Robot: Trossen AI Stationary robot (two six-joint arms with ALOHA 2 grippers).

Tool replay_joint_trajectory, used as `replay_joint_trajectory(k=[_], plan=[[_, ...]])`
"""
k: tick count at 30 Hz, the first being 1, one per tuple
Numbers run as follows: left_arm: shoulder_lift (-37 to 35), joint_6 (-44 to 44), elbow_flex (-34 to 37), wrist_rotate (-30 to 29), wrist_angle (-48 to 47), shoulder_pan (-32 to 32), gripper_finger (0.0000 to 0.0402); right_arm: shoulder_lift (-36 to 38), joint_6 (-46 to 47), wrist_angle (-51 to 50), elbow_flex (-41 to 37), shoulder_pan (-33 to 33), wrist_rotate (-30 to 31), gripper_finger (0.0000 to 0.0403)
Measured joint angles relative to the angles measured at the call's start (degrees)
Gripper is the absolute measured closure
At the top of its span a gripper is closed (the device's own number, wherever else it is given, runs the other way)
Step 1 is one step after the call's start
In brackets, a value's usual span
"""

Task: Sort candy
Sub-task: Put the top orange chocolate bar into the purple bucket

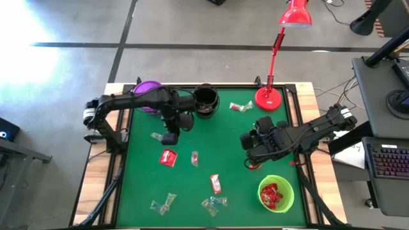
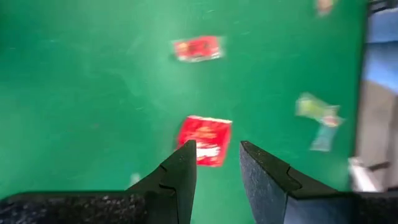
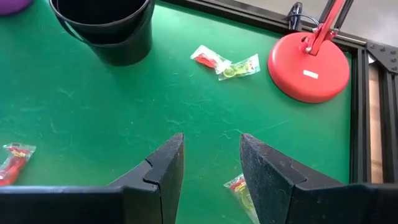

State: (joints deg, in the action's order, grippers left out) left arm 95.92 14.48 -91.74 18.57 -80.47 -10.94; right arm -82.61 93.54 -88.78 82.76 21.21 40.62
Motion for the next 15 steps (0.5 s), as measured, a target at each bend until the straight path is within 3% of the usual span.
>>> replay_joint_trajectory(k=[7,15], plan=[[0.0,-3.1,0.0,-17.1,-0.8,-0.1,0.0297,0.0,-4.6,0.5,0.0,0.0,-0.1,0.0255],[2.4,-4.9,1.1,-23.1,-9.5,-0.4,0.0297,0.0,-12.7,0.9,0.1,0.0,-0.1,0.0255]])
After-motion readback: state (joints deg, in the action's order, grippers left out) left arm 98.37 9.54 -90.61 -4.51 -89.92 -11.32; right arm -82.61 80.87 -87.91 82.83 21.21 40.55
